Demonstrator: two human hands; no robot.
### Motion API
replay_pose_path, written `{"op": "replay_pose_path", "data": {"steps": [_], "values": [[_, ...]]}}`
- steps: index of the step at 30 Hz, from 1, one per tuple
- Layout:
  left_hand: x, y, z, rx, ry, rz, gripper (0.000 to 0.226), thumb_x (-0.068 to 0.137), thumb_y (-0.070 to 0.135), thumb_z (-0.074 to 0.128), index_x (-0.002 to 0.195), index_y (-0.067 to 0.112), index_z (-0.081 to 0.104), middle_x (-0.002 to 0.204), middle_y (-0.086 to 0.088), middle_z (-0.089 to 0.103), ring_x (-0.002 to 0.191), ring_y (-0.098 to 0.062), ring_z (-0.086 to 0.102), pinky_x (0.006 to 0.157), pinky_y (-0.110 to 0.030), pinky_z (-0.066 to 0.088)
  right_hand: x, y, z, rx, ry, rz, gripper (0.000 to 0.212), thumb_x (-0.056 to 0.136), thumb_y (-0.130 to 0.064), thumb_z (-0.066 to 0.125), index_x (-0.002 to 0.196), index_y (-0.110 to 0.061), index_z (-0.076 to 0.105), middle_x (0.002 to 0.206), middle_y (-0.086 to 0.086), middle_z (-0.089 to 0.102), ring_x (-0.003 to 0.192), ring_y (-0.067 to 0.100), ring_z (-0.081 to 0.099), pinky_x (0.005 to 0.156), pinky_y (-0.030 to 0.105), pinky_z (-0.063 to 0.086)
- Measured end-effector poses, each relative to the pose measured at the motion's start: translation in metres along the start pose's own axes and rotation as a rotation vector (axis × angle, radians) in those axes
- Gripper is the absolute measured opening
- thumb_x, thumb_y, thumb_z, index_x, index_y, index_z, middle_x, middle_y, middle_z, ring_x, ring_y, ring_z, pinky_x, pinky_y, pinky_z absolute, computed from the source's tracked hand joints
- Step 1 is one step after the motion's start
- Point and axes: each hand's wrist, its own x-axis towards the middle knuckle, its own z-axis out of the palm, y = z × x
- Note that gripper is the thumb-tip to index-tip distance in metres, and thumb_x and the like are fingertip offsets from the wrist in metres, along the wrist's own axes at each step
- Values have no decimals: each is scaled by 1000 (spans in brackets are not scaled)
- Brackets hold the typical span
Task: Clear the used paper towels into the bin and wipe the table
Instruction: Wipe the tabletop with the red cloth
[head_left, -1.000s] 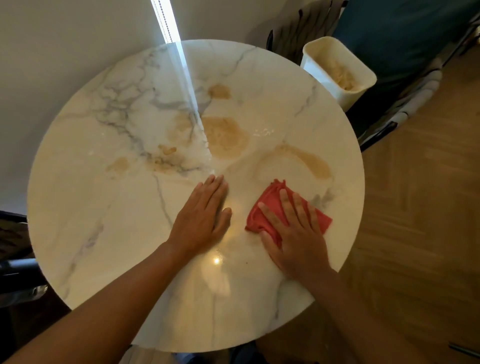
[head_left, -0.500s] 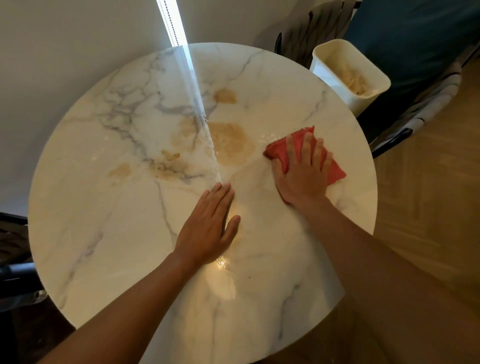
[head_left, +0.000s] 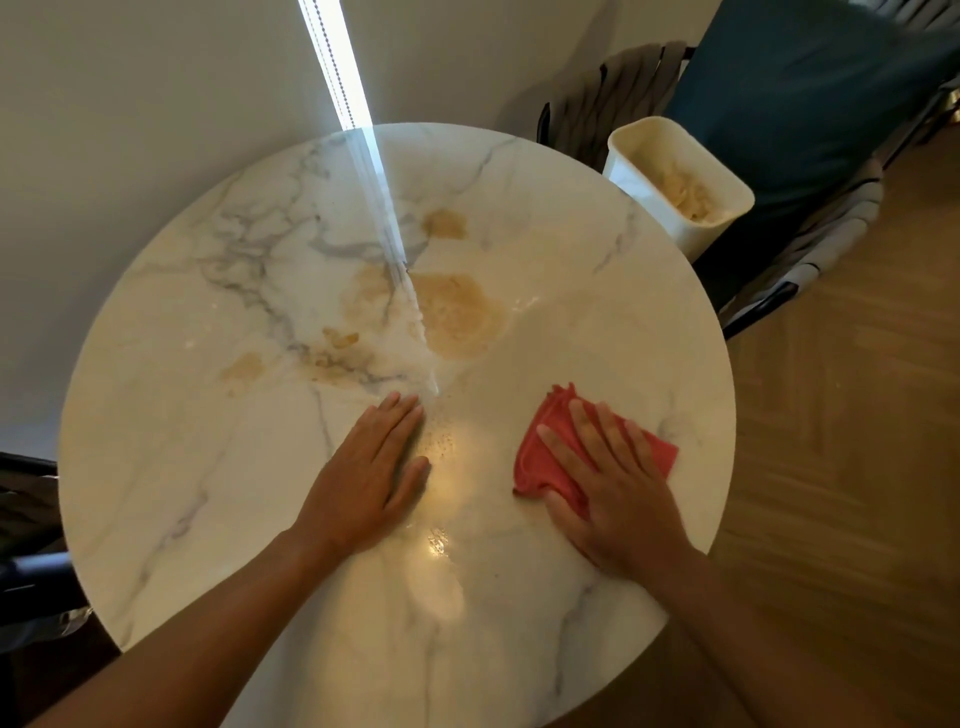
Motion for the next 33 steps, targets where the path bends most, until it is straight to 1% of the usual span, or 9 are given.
{"op": "replay_pose_path", "data": {"steps": [7,10,13,16,21,25,29,31,33], "values": [[-12,-34,-9,28,-2,-110,61,103,45,37,153,9,35,161,-3,31,153,-11,15,124,-39,20,76,-16,5,-56,40,355,68,98,-59,26,160,-32,20,168,11,13,154,36,9,122,58,11],[-11,-31,-8,11,4,-120,60,103,44,38,154,10,34,162,-2,30,153,-11,15,124,-39,18,118,-44,8,-2,34,399,67,99,-59,23,160,-31,17,168,13,10,154,38,5,121,60,6],[-12,-34,-8,-15,18,-116,56,104,38,40,153,10,36,161,-4,32,152,-12,18,123,-40,21,143,-85,12,50,20,333,68,99,-59,25,160,-32,14,168,13,4,154,37,-1,122,59,1],[-12,-37,-9,-82,40,-134,53,105,34,37,153,11,36,161,-3,32,152,-9,18,124,-36,19,137,-123,15,71,-5,223,69,98,-58,28,160,-35,9,169,10,-1,155,34,-7,122,58,-1],[-23,-48,-19,-80,65,-117,53,104,31,37,152,9,36,160,-5,33,151,-12,20,124,-36,19,76,-153,22,63,4,34,67,98,-59,36,159,-39,16,169,6,3,156,29,-3,122,56,10],[-39,-75,-28,16,30,-91,55,105,36,32,152,7,37,159,-7,34,151,-16,23,124,-39,20,32,-160,27,80,42,-82,65,97,-57,45,157,-36,29,167,7,15,155,30,8,119,59,19],[-52,-96,-37,90,1,-80,58,104,38,34,152,6,36,160,-8,32,151,-19,23,124,-40,20,20,-135,19,13,-29,-248,69,96,-63,43,158,-38,24,168,4,12,155,27,7,121,56,18],[-55,-103,-38,112,-12,-97,59,104,39,34,153,7,33,162,-7,29,152,-18,20,123,-42,20,30,-122,17,-2,-28,-240,71,94,-62,44,158,-38,23,168,3,11,155,26,7,120,55,19],[-58,-106,-38,119,-23,-127,61,104,41,33,155,8,30,164,-5,24,153,-16,14,124,-42,17,50,-116,17,-4,-12,-119,71,94,-62,43,158,-38,22,169,3,9,156,26,5,120,55,18]]}}
